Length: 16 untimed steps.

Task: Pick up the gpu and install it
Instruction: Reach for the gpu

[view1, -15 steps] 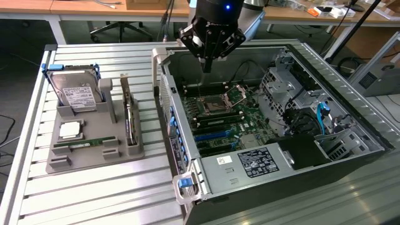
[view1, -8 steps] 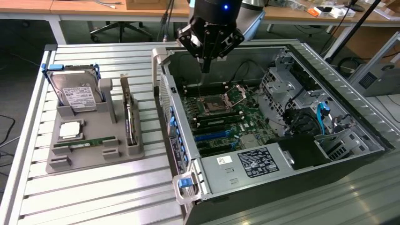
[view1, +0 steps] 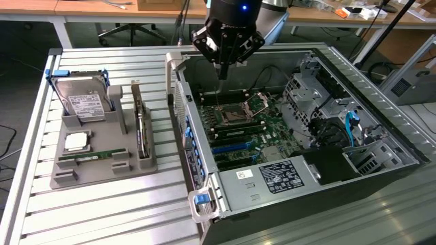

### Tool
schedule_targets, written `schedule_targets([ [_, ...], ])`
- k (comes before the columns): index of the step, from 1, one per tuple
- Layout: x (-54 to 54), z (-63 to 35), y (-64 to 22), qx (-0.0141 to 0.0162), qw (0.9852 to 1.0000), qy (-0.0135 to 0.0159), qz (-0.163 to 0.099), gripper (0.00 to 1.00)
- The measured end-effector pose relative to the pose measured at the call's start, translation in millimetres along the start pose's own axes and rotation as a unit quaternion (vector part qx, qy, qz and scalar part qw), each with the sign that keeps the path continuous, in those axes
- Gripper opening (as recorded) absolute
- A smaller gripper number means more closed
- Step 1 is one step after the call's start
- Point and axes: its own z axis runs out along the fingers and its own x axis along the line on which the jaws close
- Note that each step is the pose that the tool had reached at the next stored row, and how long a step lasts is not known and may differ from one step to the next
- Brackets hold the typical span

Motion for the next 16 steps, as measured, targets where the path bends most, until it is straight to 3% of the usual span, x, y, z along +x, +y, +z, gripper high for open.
schedule_targets([
  [16,5.4,-0.2,-0.4,0.0,1.0,0.0,0.0,0.11],
])
